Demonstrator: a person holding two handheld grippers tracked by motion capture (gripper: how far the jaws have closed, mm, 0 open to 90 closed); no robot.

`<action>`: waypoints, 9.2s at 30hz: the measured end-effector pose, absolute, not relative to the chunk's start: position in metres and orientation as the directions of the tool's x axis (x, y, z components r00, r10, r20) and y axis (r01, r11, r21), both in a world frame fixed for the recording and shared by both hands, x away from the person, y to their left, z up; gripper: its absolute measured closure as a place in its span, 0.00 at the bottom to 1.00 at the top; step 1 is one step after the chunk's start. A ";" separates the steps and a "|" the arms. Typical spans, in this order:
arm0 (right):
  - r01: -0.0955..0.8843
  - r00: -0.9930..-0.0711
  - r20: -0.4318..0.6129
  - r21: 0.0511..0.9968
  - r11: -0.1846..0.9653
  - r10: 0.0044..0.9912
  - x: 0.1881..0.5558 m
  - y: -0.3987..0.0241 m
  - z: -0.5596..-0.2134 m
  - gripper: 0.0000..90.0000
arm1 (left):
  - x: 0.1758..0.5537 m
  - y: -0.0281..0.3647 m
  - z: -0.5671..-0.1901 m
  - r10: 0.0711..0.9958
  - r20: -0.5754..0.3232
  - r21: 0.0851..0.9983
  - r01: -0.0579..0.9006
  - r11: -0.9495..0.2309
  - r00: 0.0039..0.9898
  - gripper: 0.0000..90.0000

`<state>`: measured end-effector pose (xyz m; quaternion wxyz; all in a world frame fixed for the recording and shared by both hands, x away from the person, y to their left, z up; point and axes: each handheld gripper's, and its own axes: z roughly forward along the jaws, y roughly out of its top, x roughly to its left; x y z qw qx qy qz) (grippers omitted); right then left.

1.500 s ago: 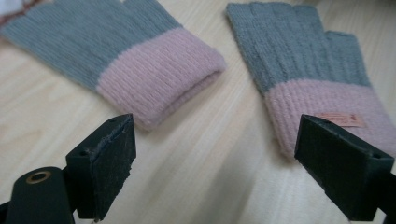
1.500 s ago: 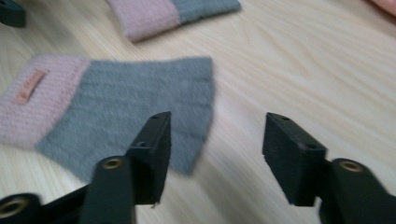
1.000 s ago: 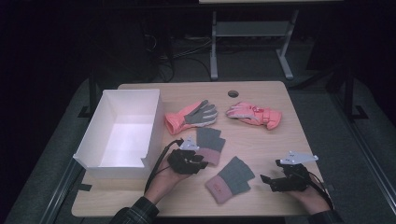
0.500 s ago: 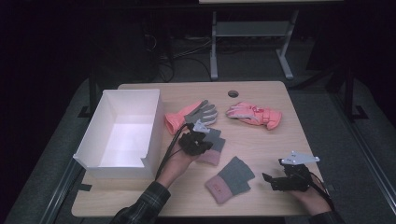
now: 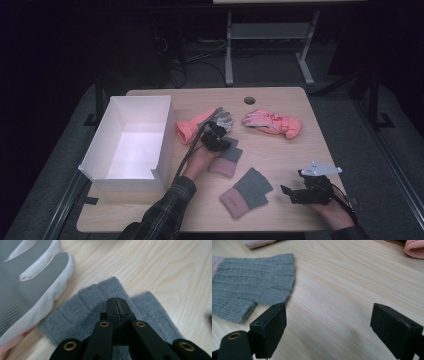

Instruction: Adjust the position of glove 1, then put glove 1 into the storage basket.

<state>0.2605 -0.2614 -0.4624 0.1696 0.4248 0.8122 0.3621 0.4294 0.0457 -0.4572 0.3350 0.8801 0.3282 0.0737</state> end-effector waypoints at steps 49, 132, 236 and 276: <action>0.580 -0.560 0.040 0.732 0.357 0.828 0.260 -0.267 -0.462 0.15 | 0.397 0.039 -0.457 0.515 -0.090 0.633 0.448 -0.631 0.853 0.95; 0.559 -0.558 0.021 0.749 0.357 0.830 0.260 -0.271 -0.459 0.15 | 0.303 0.011 -0.458 0.414 -0.160 0.563 0.427 -0.707 0.896 0.16; 0.536 -0.641 0.045 0.740 0.406 0.766 0.274 -0.258 -0.469 0.15 | 0.352 0.202 -0.301 0.674 -0.188 0.749 0.548 -0.372 0.714 0.72; 0.536 -0.647 0.042 0.735 0.415 0.761 0.274 -0.258 -0.470 0.15 | 0.388 0.326 -0.370 0.926 -0.080 0.666 0.711 -0.225 0.369 0.72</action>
